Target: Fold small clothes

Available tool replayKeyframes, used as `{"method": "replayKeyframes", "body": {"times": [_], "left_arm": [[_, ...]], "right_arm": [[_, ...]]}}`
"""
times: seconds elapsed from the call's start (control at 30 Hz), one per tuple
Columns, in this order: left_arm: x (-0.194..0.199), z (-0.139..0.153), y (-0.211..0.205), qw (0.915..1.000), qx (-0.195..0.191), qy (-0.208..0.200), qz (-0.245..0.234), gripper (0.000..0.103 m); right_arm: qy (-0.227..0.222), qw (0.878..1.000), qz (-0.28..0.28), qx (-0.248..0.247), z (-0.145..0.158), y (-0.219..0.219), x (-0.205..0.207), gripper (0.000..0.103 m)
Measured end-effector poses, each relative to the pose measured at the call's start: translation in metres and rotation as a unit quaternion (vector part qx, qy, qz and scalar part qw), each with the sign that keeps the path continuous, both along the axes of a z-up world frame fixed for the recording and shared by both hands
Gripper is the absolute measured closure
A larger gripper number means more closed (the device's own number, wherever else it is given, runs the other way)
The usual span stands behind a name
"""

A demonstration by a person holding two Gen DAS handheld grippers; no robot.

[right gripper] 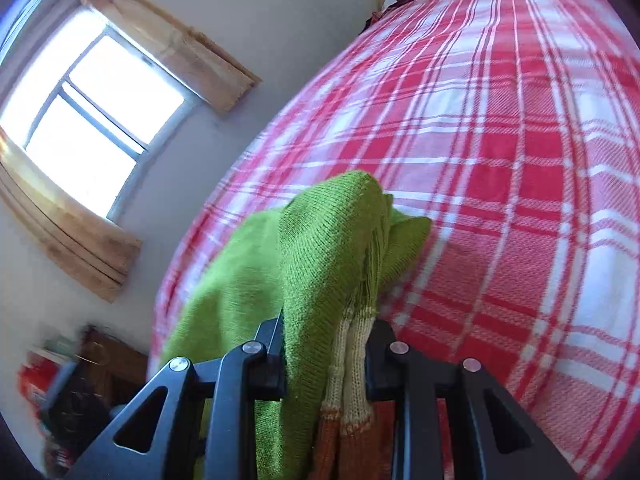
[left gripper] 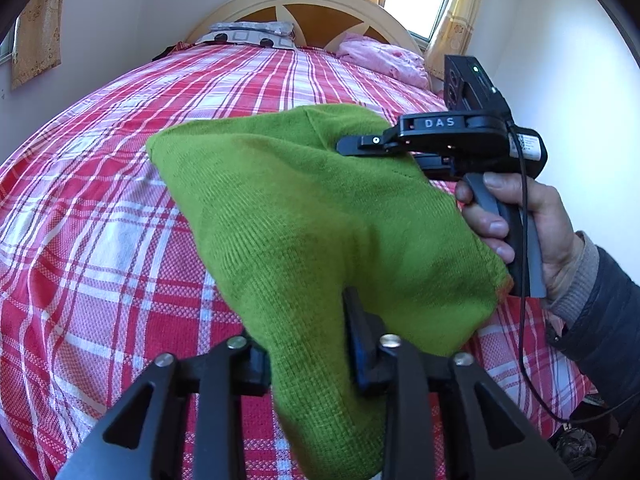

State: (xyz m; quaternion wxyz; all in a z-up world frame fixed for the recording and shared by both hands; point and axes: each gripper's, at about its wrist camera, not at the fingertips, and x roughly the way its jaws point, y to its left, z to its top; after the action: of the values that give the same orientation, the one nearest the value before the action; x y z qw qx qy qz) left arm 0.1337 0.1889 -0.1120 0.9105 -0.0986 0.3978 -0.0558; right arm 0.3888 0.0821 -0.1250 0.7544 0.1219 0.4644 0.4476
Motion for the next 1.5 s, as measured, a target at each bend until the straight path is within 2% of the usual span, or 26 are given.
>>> {"method": "replayKeyframes", "body": {"times": [0.1,0.27,0.4,0.47,0.5,0.53,0.57,0.63,0.73,0.8,0.9,0.97,1.0,1.03,1.1,1.17,1.2,1.33,1.4,1.5], "left_arm": [[-0.001,-0.001,-0.004,0.9999,0.011,0.005,-0.003,0.059],[-0.002,0.006,0.000,0.9999,0.006,0.008,-0.005,0.058],[-0.004,0.010,0.004,0.9997,0.001,0.022,-0.007,0.056],[-0.005,0.011,0.004,0.9988,0.014,0.047,-0.008,0.048],[-0.007,0.015,0.004,0.9977,0.028,0.062,-0.004,0.039],[-0.012,0.020,0.005,0.9972,0.043,0.061,-0.001,0.029],[-0.017,0.026,0.008,0.9968,0.057,0.056,0.002,0.023],[-0.026,0.039,0.018,0.9965,0.068,0.046,0.017,0.007],[-0.026,0.051,0.034,0.9978,0.048,-0.003,0.045,0.005],[-0.008,0.042,0.038,0.9954,0.063,-0.008,0.072,0.005],[0.020,0.019,0.040,0.9934,0.075,0.010,0.086,0.004],[0.033,0.001,0.046,0.9936,0.050,0.033,0.096,0.002],[0.034,-0.005,0.047,0.9939,0.038,0.030,0.099,0.000],[0.034,-0.009,0.046,0.9940,0.039,0.026,0.099,0.000],[0.032,-0.013,0.046,0.9939,0.028,0.019,0.105,0.000],[0.026,-0.009,0.046,0.9928,0.020,0.018,0.117,0.000],[0.021,-0.003,0.044,0.9921,0.026,0.016,0.121,0.000],[-0.005,0.025,0.028,0.9904,0.064,-0.024,0.120,0.000],[-0.017,0.041,0.023,0.9899,0.066,-0.048,0.115,0.000],[-0.026,0.063,0.017,0.9895,0.060,-0.075,0.109,0.000]], "right_arm": [[-0.014,1.000,-0.002,-0.016,0.004,0.002,-0.003,0.070],[-0.050,0.998,0.000,-0.050,0.015,0.004,-0.017,0.067],[-0.069,0.996,-0.005,-0.058,0.019,-0.007,-0.028,0.066],[-0.080,0.995,-0.015,-0.051,0.025,-0.019,-0.034,0.066],[-0.087,0.995,-0.018,-0.043,0.030,-0.024,-0.039,0.066],[-0.093,0.995,-0.016,-0.037,0.036,-0.027,-0.044,0.065],[-0.098,0.994,-0.013,-0.034,0.040,-0.030,-0.050,0.063],[-0.116,0.993,0.001,-0.025,0.050,-0.030,-0.063,0.052],[-0.132,0.991,0.017,-0.028,0.055,-0.023,-0.077,0.050],[-0.148,0.988,0.013,-0.051,0.053,-0.017,-0.082,0.050],[-0.151,0.985,0.003,-0.089,0.043,-0.012,-0.084,0.050],[-0.152,0.980,-0.005,-0.130,0.031,-0.010,-0.081,0.050],[-0.160,0.974,-0.009,-0.163,0.024,-0.007,-0.081,0.049],[-0.164,0.969,-0.011,-0.186,0.016,-0.005,-0.081,0.042],[-0.137,0.975,-0.032,-0.170,0.004,-0.013,-0.069,0.032],[-0.102,0.984,-0.048,-0.135,0.003,-0.025,-0.064,0.031],[-0.106,0.985,-0.056,-0.127,0.007,-0.030,-0.068,0.031],[-0.164,0.976,-0.088,-0.115,0.039,-0.048,-0.097,0.030],[-0.194,0.971,-0.102,-0.092,0.060,-0.061,-0.119,0.030],[-0.238,0.961,-0.114,-0.086,0.081,-0.071,-0.146,0.030]]}}
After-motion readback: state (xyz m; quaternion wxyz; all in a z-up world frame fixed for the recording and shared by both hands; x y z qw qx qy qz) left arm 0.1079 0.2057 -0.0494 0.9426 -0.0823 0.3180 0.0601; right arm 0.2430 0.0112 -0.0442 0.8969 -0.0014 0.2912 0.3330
